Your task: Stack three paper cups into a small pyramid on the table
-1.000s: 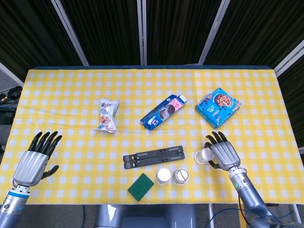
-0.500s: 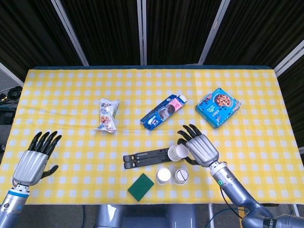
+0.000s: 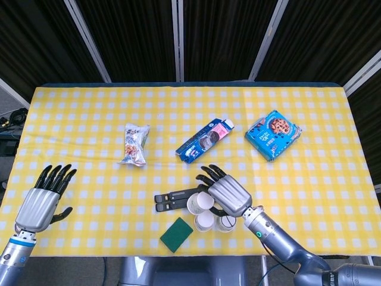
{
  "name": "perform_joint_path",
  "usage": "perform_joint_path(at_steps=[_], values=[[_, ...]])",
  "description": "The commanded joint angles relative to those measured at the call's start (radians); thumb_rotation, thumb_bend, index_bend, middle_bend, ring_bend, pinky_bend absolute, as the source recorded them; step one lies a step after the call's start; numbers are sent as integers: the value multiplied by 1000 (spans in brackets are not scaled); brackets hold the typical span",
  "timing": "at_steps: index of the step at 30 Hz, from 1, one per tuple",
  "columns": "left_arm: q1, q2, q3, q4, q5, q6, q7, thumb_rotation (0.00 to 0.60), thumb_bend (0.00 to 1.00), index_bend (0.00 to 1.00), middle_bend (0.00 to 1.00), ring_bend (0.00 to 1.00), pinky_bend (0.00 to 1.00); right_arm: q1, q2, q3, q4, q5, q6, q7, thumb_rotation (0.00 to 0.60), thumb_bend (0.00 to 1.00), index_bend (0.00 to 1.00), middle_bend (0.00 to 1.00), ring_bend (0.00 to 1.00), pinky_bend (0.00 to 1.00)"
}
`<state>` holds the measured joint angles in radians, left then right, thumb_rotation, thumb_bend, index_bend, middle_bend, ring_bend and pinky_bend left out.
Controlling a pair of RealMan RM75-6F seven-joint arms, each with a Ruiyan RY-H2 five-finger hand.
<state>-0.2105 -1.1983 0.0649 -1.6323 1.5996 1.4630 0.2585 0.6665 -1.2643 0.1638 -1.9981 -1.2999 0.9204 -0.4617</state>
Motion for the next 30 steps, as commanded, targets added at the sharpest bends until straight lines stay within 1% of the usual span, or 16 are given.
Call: perform_joint_path(at_steps=[1,7,15,23,30], values=[[2,0,-2,1,2,-2,0,600,195,0,0,0,0,8,11,-4,-22,18,6,-21,600,235,489,187,0,103],[6,0,-6,0,8,-2,4,600,194,0,0,0,0,6,38,-14,-36,28,29,-46,600,235,493,187,0,103],[9,-1,-12,-7,14,-10,9,600,194,0,0,0,0,-8,99,-50,-86,17,38,-45,600,236,500,190,0,103],[19,1,-12,-15,33,-1,17,600,195,0,0,0,0,-42,138,-112,-101,-95,61,-13,600,235,502,190,0,102],[22,1,-11,-21,46,-3,26,600,195,0,0,0,0,-68,162,-136,-100,-138,86,13,600,235,502,190,0,102]])
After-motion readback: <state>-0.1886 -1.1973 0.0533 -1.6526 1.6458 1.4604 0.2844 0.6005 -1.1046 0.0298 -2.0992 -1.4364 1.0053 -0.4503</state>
